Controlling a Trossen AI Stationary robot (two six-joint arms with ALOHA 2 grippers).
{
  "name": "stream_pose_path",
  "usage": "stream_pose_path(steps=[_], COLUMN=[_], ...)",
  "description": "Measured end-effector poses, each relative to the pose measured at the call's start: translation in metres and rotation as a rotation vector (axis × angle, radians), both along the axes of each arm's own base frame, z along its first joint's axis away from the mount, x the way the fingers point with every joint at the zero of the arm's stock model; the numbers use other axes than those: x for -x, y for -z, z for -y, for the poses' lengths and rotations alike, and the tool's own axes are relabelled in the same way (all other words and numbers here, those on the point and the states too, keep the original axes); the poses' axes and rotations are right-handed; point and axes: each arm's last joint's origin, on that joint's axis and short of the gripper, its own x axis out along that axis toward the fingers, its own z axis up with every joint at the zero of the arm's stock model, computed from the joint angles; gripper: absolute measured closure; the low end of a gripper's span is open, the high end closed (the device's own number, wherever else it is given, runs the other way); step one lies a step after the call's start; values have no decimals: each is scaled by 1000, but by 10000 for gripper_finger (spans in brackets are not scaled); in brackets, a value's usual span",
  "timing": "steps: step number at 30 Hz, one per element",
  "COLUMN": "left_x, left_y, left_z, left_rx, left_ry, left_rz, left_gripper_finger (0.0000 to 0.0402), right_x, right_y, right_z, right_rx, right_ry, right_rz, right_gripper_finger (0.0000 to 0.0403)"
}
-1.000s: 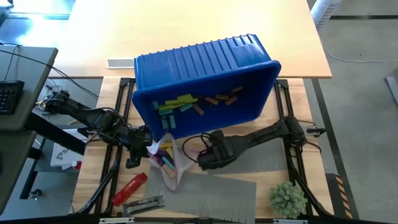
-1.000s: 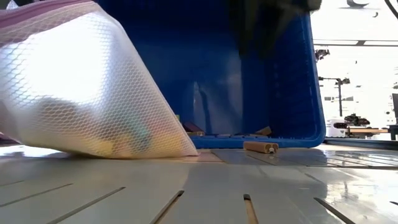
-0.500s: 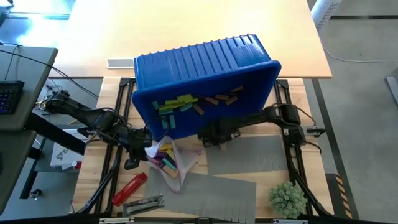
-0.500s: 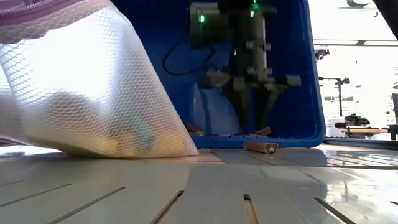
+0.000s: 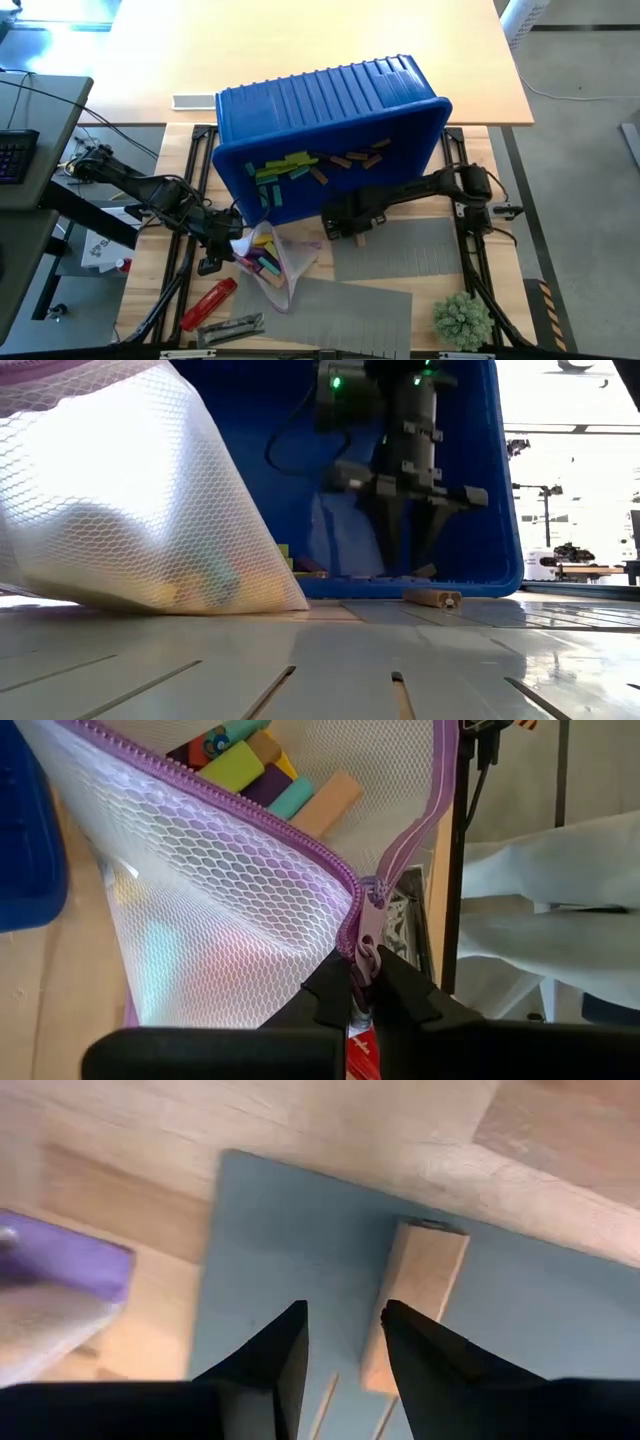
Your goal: Sort blocks
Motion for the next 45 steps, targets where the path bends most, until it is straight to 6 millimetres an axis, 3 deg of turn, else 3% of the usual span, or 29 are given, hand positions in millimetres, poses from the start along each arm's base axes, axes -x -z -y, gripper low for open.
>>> stream_pose_path(steps=[5, 8, 17, 22, 29, 32, 37, 45], left_x=[0, 0, 0, 0, -1, -1, -1, -1], left_y=[0, 0, 0, 0, 0, 0, 0, 0], left_z=[-1, -1, -1, -1, -1, -1, -1, -2], left_rx=[-6, -8, -1, -8, -9, -10, -14, -50], left_ry=[8, 6, -25, -13, -12, -12, -15, -42], left_rz=[5, 5, -3, 4, 5, 5, 8, 27], left_gripper_finger=[402, 402, 401, 401, 401, 401, 401, 401], right_x=[10, 17, 33, 38, 37, 42, 46, 47], right_y=[-21, -23, -44, -23, 23, 38, 45, 45], right_z=[-2, -9, -60, -47, -28, -22, -19, -19], right_rx=[54, 40, 175, 206, 148, 135, 146, 164], right_ry=[19, 25, 104, 147, 172, 202, 166, 66], right_rz=[10, -49, 36, 16, 151, 156, 122, 98], right_gripper_finger=[283, 282, 210, 170, 165, 168, 193, 316])
